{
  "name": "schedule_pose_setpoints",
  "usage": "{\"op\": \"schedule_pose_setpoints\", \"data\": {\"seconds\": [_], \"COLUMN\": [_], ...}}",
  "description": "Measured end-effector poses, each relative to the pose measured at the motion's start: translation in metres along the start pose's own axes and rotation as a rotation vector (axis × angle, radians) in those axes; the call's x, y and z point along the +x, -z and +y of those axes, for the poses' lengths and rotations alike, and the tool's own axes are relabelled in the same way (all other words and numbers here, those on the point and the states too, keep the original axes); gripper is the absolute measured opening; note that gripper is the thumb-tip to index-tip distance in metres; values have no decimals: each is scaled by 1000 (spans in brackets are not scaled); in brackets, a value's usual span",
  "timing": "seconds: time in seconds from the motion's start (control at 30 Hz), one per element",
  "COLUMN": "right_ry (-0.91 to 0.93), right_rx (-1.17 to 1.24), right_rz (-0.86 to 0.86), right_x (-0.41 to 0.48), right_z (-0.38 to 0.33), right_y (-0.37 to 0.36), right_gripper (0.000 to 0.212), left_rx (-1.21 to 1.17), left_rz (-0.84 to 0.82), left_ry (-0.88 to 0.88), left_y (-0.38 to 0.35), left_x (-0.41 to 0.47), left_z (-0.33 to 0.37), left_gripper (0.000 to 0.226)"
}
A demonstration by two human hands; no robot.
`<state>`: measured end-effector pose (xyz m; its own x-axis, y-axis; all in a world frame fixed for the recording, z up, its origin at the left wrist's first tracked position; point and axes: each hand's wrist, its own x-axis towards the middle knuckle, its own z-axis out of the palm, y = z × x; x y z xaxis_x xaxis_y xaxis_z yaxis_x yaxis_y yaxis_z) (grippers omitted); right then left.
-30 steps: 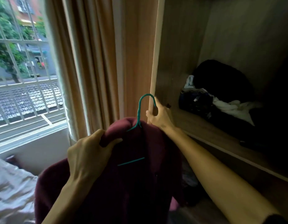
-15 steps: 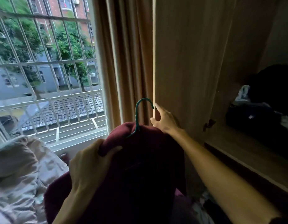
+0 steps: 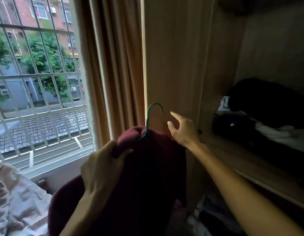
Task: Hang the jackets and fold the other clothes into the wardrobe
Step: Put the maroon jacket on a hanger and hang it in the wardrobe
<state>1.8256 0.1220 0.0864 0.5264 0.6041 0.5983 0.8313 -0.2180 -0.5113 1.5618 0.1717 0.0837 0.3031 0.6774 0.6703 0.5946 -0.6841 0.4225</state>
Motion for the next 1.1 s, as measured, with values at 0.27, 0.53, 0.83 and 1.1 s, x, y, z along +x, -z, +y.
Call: {"op": "schedule_pose_setpoints", "data": {"seconds": [0.27, 0.53, 0.83, 1.1], "right_ry": [-45, 261, 346, 200], "right_rx": [-144, -329, -277, -347], "right_rz": [170, 462, 628, 660], "right_x": [-49, -35, 18, 79], "right_z": [-1, 13, 58, 112], "right_y": [81, 161, 239, 316], "right_gripper": [44, 39, 38, 50], "left_rx": [-147, -282, -372, -406], "left_rz": [1, 70, 166, 176], "left_ry": [-181, -268, -366, -473], "left_y": [-21, -21, -26, -51], "left_x": [39, 82, 154, 216], "left_z": [67, 174, 314, 432], "left_gripper": [37, 37, 36, 38]}}
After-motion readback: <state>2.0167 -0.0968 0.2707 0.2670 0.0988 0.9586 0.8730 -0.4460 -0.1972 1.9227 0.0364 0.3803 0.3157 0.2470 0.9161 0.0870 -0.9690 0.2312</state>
